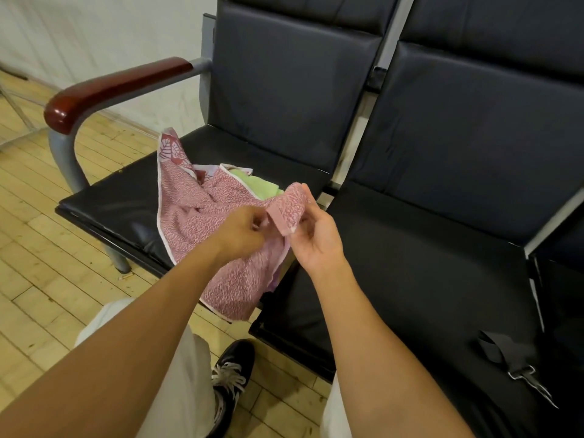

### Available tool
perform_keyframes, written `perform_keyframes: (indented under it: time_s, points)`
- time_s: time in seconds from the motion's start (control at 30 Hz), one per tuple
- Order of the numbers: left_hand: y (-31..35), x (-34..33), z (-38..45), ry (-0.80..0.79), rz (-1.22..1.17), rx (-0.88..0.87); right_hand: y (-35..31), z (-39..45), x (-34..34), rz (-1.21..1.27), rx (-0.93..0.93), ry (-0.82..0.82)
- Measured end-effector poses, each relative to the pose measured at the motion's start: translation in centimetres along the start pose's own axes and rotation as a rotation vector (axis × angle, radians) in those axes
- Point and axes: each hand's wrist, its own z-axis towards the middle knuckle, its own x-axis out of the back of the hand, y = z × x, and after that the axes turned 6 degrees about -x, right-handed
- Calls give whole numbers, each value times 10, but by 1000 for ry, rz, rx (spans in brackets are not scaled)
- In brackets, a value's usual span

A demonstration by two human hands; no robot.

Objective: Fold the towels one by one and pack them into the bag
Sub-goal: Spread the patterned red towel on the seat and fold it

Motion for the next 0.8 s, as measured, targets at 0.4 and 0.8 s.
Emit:
perform_keyframes:
  time_s: [0.4, 0.8]
  points:
    - [70, 16, -8, 131, -3, -201, -27, -56, -5, -1105, 143, 200]
    - [229, 55, -20, -296, 264, -467, -108, -167, -93, -1871, 741, 450]
